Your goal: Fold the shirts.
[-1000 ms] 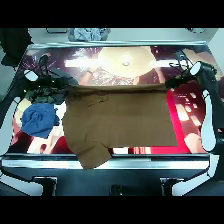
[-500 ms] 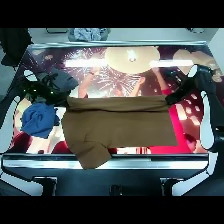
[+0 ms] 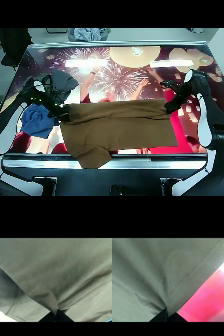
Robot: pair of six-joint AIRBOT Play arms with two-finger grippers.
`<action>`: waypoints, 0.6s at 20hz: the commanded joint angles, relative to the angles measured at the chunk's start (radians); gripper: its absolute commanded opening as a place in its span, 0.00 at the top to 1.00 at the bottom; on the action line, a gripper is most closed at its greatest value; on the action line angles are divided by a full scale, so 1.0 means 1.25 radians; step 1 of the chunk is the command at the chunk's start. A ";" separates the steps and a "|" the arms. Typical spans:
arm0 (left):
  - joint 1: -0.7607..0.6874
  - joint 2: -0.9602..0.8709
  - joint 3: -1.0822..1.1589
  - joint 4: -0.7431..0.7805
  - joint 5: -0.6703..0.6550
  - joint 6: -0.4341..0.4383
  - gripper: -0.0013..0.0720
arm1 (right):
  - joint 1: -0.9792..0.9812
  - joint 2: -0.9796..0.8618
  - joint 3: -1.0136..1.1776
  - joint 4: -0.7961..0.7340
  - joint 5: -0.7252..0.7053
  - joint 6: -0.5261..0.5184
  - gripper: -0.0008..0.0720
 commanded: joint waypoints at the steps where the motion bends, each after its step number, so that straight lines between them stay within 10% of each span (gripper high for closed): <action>1: 0.002 0.003 -0.012 0.027 0.009 0.000 0.95 | 0.000 -0.005 -0.002 -0.024 -0.016 0.003 0.93; 7: 0.001 0.004 -0.003 0.019 0.018 0.013 0.94 | 0.000 -0.005 -0.001 -0.023 -0.061 0.005 0.92; 9: 0.004 0.005 -0.001 -0.048 0.011 0.033 0.42 | 0.000 0.001 0.000 -0.023 -0.054 0.035 0.47; 12: 0.033 0.052 0.005 -0.065 -0.005 0.041 0.37 | -0.042 0.055 -0.001 0.005 0.023 0.042 0.26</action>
